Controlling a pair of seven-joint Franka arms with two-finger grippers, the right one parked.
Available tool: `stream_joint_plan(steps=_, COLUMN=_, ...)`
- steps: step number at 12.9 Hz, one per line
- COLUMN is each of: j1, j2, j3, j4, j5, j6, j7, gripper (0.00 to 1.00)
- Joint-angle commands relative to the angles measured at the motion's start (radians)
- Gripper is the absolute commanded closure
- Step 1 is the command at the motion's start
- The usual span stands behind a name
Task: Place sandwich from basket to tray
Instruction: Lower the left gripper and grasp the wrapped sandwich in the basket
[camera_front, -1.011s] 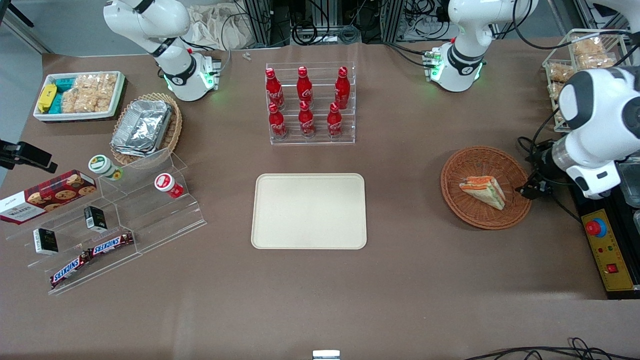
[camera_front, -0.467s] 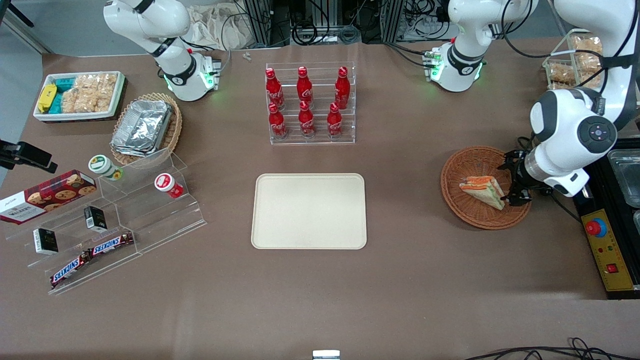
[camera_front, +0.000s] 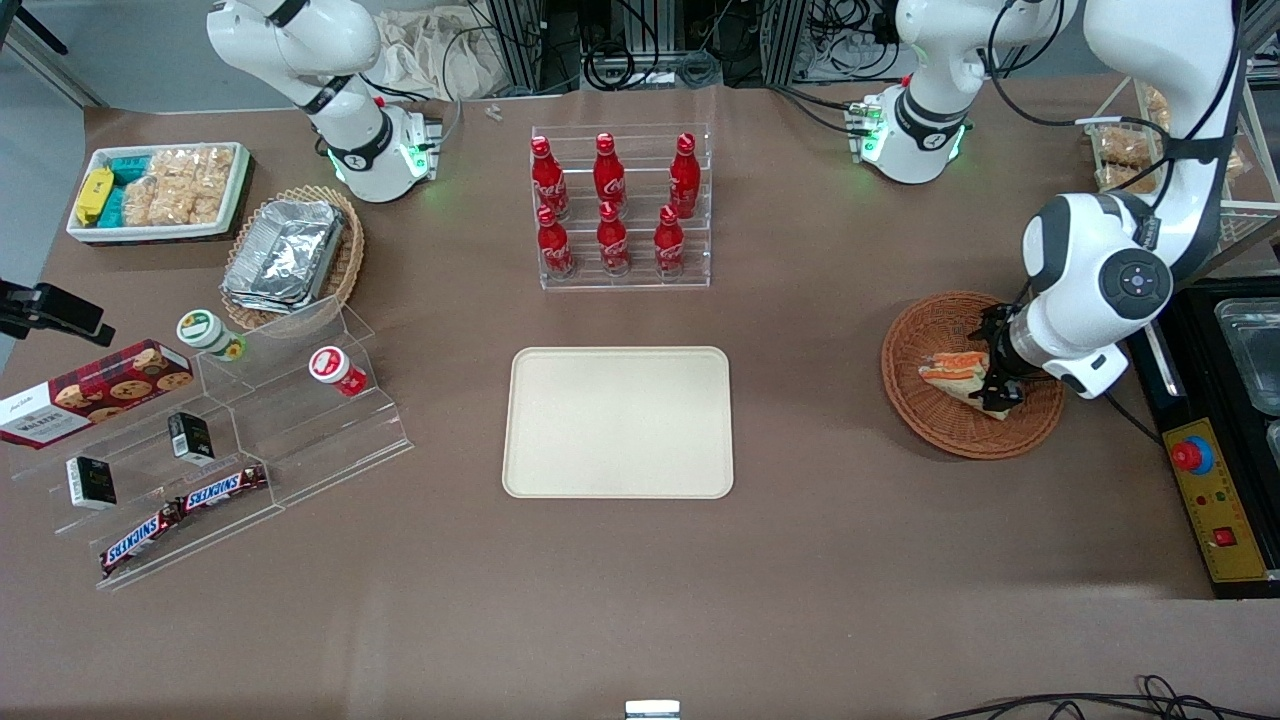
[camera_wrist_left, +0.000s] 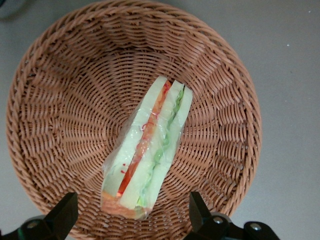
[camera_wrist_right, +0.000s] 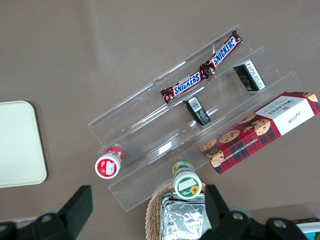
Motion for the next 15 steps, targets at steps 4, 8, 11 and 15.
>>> stream_joint_plan(steps=4, j1=-0.004, j2=0.031, j3=0.002, j4=-0.044, j5=0.072, j6=0.098, j7=-0.036, gripper=0.01)
stream_joint_plan(steps=8, j1=-0.003, j2=0.035, j3=0.003, j4=-0.038, j5=0.117, j6=0.113, j7=-0.036, gripper=0.95)
stream_joint_plan(steps=11, j1=-0.003, j2=0.016, j3=0.002, j4=-0.029, j5=0.126, j6=0.109, j7=-0.031, gripper=1.0)
stream_joint_plan(steps=15, j1=-0.009, j2=-0.029, j3=-0.038, j4=0.127, j5=0.127, j6=-0.136, j7=-0.011, gripper=1.0)
